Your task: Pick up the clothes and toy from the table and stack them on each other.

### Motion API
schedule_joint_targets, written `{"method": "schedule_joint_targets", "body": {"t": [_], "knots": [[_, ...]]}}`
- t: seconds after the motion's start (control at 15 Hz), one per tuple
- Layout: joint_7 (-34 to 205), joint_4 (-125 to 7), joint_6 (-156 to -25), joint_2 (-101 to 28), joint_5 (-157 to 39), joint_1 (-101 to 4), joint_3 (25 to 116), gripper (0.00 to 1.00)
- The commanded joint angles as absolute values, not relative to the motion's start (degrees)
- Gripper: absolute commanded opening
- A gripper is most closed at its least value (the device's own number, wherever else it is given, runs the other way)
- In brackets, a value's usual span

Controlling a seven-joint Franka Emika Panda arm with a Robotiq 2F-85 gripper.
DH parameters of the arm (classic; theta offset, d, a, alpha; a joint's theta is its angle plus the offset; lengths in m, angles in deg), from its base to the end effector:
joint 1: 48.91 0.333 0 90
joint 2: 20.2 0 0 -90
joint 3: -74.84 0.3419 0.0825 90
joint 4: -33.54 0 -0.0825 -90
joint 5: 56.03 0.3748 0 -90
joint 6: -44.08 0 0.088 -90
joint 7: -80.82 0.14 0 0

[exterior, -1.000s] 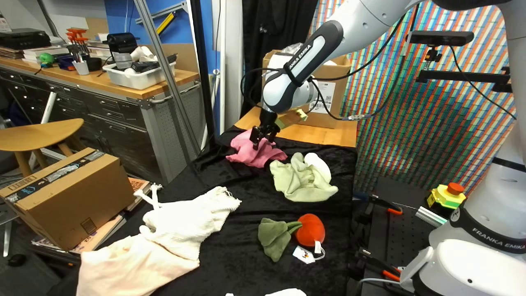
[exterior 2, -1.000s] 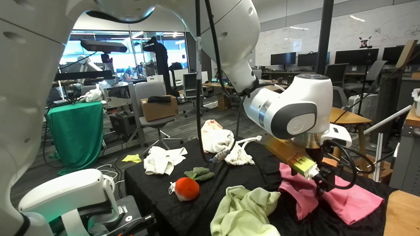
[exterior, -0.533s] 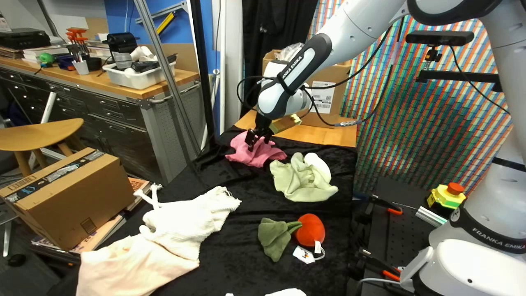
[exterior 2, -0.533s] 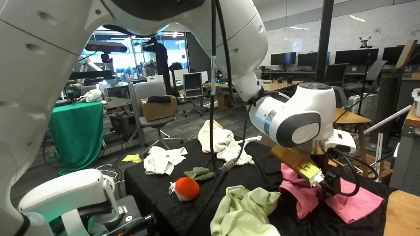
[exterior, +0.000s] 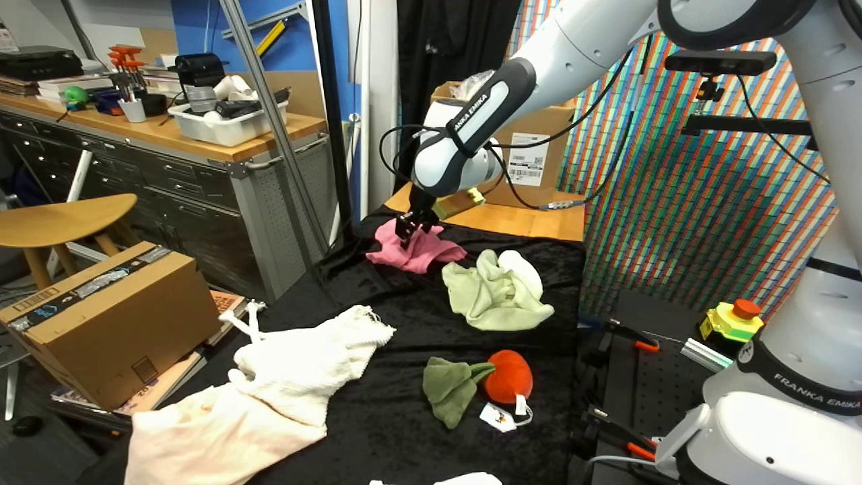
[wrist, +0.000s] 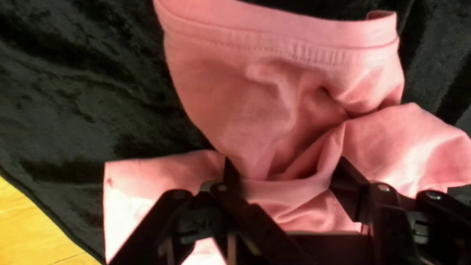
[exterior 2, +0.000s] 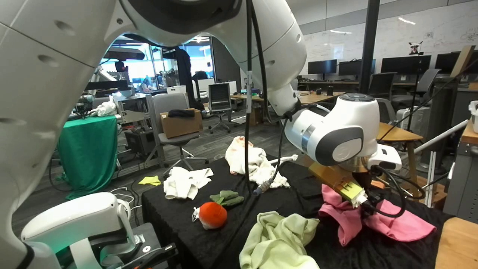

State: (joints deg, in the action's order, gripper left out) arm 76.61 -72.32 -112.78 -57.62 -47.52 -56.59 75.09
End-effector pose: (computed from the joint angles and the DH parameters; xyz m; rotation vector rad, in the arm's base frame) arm 0.6754 -0.0922 0.1877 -3.0532 0.2865 -0.3743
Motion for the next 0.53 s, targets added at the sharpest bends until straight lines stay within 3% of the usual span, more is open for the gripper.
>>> {"method": "schedule_joint_targets", "body": {"t": [0.0,0.27,0.47], "knots": [[77.1,-71.9,-112.0,-56.6,-47.9,-56.6,75.7,0.35],[77.0,-73.0,-110.6,-55.3,-48.3,-56.1,75.7,0.05],[77.5,-75.1,-109.6,-53.3,-49.3,-54.9,75.1,0.01]]}}
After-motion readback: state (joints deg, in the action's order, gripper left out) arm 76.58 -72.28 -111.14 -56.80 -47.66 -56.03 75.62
